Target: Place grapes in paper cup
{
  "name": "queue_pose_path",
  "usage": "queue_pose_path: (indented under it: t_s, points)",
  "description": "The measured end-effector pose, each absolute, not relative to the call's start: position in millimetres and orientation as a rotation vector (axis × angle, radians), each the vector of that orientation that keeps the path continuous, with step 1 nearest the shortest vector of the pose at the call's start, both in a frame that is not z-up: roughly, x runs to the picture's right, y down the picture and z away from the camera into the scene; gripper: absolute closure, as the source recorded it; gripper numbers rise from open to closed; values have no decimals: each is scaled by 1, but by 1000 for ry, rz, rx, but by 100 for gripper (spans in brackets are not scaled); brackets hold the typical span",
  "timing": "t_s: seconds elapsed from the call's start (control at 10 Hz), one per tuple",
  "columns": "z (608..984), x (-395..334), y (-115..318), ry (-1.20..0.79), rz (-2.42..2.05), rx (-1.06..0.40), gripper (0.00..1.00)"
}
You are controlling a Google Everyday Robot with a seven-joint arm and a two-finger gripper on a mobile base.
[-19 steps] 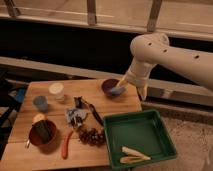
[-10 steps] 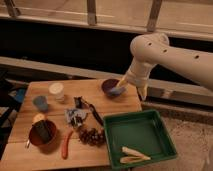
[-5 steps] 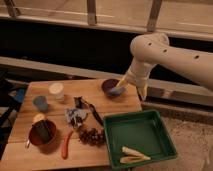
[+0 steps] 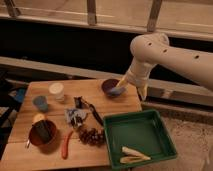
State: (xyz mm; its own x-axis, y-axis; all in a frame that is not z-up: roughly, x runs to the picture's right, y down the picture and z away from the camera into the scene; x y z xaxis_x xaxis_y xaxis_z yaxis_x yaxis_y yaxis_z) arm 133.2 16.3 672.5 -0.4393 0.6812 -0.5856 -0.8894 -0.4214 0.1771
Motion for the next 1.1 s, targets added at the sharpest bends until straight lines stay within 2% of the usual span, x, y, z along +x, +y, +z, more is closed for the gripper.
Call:
queue_pose_path:
  t_s: [0.3, 0.6, 1.1]
  points:
    - [673, 132, 21, 594, 1946, -529, 20]
    - [669, 97, 55, 616, 1822, -549, 20]
    - [674, 34, 91, 619, 1615, -664, 20]
